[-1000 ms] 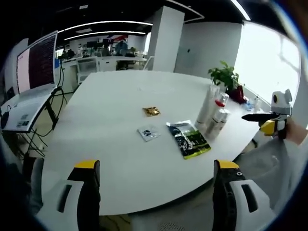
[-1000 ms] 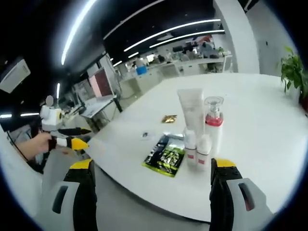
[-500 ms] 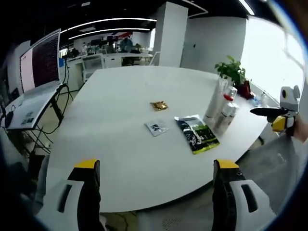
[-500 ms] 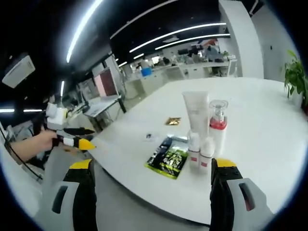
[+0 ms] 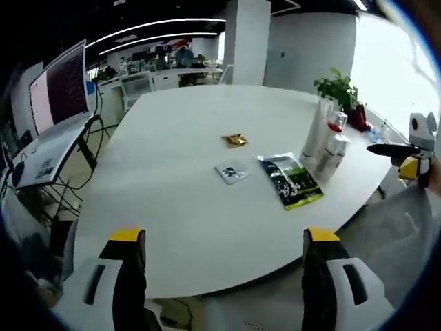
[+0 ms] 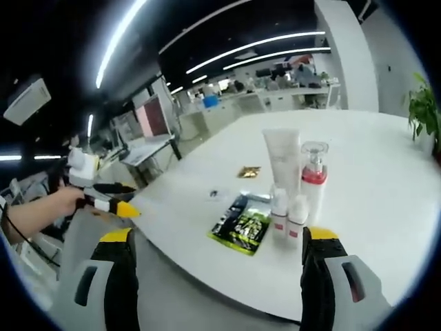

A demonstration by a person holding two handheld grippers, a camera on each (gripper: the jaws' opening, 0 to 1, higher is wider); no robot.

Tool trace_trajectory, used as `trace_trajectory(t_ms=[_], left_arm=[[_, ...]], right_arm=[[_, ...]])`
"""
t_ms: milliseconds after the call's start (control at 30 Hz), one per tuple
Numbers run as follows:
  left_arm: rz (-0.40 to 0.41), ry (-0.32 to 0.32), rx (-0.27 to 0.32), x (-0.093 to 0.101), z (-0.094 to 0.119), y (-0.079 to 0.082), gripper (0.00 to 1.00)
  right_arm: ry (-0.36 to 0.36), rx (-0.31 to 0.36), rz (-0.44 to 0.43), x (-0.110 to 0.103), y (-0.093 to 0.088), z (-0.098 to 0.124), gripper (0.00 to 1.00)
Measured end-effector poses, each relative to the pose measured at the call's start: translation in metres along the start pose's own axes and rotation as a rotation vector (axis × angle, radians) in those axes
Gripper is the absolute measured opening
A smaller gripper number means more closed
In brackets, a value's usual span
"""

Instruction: Arrange the skincare products in the storage area until every visible bottle or jar stands upright without overlapping.

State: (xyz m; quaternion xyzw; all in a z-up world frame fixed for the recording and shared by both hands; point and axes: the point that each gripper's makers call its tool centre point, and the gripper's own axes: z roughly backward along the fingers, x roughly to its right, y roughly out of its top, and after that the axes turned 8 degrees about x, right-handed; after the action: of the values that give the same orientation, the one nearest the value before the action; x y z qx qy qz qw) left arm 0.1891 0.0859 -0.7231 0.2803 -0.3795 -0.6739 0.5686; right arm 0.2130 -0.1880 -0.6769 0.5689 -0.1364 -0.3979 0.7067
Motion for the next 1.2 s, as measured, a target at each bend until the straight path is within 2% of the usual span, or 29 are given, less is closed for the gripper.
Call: trace_trajectory(t_ms=[300, 333, 433, 500, 633, 733, 833, 1033, 1200], left_arm=[[-0.005, 0.0, -0.018, 0.0, -0.003, -0.004, 0.88], [-0.003, 0.001, -0.05, -0.001, -0.004, -0.008, 0.88], [-0.044, 0.003, -0.068, -0.004, -0.009, -0.005, 0.9], [-0.061, 0.012, -0.101, -0.006, -0.009, -0.011, 0.94], [-0.076, 0.025, -0.163, -0.014, -0.009, -0.018, 0.95], [-0.078, 0.025, -0.165, -0.015, -0.012, -0.011, 0.95], [-0.029, -0.004, -0.118, -0.008, -0.025, 0.003, 0.96], [-0.053, -0.041, -0.125, 0.005, -0.054, 0.021, 0.96], [-0.03, -0.07, -0.137, 0.017, -0.073, 0.025, 0.95]], right_arm=[[0.005, -0.001, 0.012, 0.0, 0.002, -0.003, 0.98], [-0.009, 0.013, 0.012, 0.002, 0.003, -0.003, 0.98], [-0.013, -0.002, -0.008, 0.003, 0.0, -0.003, 0.98], [-0.006, -0.005, -0.012, 0.002, 0.0, -0.003, 0.98], [-0.008, -0.004, -0.004, 0.002, -0.001, -0.002, 0.97], [-0.009, -0.007, -0.008, 0.002, -0.001, -0.002, 0.97], [-0.005, -0.014, -0.008, 0.001, -0.003, -0.003, 0.97], [-0.022, -0.022, -0.011, 0.004, -0.004, -0.003, 0.97], [-0.043, -0.019, -0.02, 0.007, -0.004, -0.002, 0.97]])
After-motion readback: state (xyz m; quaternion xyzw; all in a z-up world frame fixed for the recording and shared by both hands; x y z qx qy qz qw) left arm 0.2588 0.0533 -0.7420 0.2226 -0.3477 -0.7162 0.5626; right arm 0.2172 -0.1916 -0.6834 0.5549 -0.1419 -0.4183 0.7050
